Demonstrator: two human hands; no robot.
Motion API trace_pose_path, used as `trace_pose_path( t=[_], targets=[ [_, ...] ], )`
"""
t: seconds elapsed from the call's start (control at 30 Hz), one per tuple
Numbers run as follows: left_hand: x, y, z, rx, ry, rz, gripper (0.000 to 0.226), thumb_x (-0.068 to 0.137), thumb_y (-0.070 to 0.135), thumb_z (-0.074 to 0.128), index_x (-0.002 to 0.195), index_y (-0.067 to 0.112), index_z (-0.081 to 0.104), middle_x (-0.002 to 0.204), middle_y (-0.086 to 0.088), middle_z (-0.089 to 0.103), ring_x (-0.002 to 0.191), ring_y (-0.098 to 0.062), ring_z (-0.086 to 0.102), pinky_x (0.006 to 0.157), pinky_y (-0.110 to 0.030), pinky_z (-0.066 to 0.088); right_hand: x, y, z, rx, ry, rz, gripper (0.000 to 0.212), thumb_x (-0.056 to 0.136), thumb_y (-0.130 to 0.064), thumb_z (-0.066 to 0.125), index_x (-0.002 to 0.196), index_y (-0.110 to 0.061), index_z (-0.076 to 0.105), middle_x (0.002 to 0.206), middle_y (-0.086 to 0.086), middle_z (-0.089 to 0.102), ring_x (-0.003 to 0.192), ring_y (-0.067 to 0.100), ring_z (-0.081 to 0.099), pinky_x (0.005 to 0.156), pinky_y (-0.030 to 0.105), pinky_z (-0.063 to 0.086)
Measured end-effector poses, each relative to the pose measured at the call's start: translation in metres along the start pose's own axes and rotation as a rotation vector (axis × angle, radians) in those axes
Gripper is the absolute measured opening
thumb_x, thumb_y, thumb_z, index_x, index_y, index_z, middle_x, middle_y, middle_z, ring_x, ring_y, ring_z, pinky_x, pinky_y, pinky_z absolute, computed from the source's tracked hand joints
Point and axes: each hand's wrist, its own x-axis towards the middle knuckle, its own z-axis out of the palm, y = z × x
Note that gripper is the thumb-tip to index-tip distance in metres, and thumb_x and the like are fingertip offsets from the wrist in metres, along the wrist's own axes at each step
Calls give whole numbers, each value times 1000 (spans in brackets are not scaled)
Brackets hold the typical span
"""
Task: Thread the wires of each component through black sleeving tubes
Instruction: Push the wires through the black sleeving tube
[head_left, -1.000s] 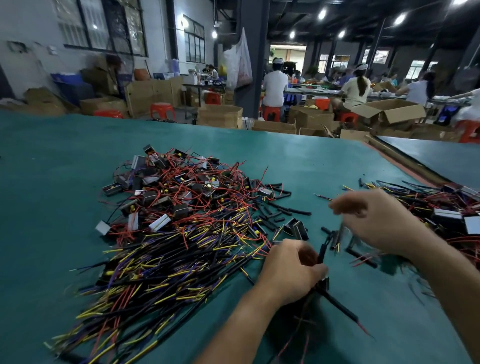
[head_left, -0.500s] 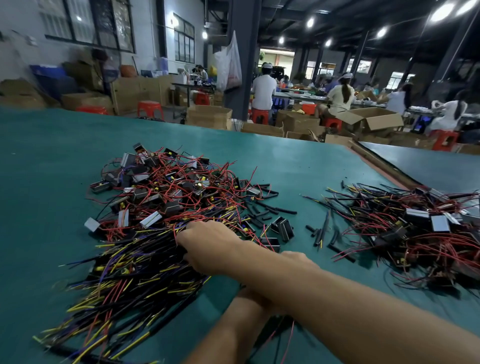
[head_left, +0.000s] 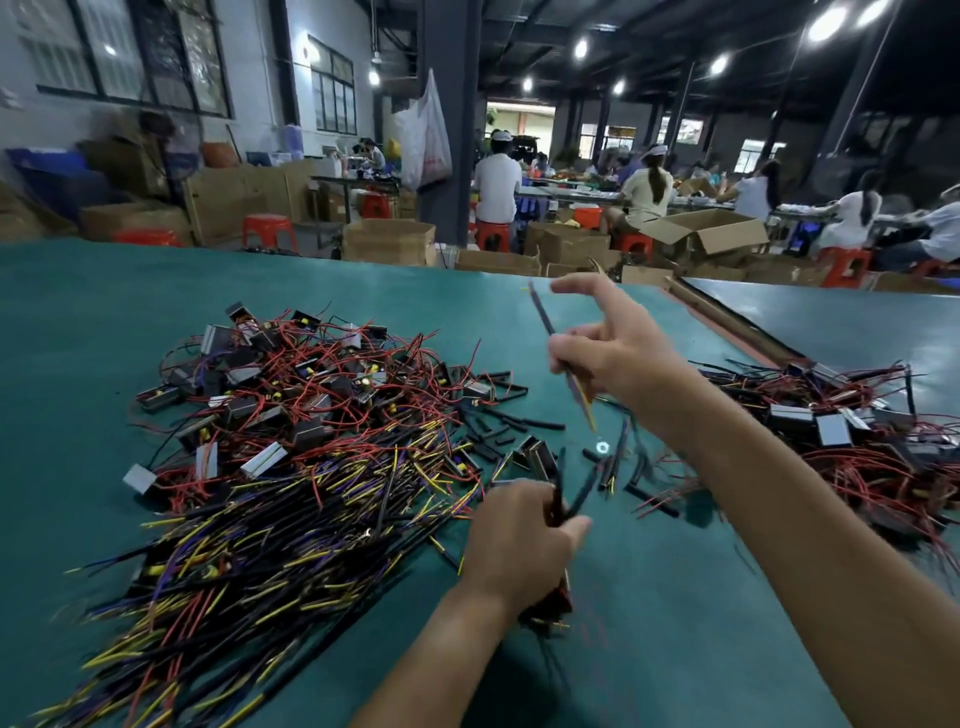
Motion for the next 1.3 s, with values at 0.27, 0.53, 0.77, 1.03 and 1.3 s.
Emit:
trace_pose_path(
  t=[0.27,0.53,0.77,1.03,1.3],
  targets=[
    [10,-6,-7,-216,144,-149,50,84,55,64,52,18,51,43,7,54,40,-11,52,42,-24,37,-36,115,-22,338,221,260,23,95,4,49,105,-14,60,67,6,62,42,11,43,42,21,40],
    [16,-6,-4,-484,173,-120,30,83,6,72,89,35,68,62,9,64,60,-12,61,61,-28,52,-44,117,-13,287,121,292,21,97,4,45,104,-11,58,66,5,64,43,15,45,44,24,43],
    [15,-1,-7,-600,162,-78,32,86,-2,67,101,26,70,66,-1,59,51,-10,57,49,-18,47,-48,110,-12,389,50,262,20,91,9,52,95,-5,65,72,6,70,42,12,46,45,21,44],
    [14,1,-8,-618,138,-84,9,86,8,70,80,15,73,62,-2,67,49,-13,59,43,-17,43,-44,108,-22,551,265,245,32,95,-21,58,69,-16,76,48,-3,43,38,8,34,40,20,34],
    [12,10,-9,-661,69,-61,5,84,5,71,82,1,70,61,-7,64,50,-18,54,46,-19,45,-41,109,-22,530,212,263,39,99,-18,51,68,-15,75,64,4,63,42,11,49,44,21,47]
  ],
)
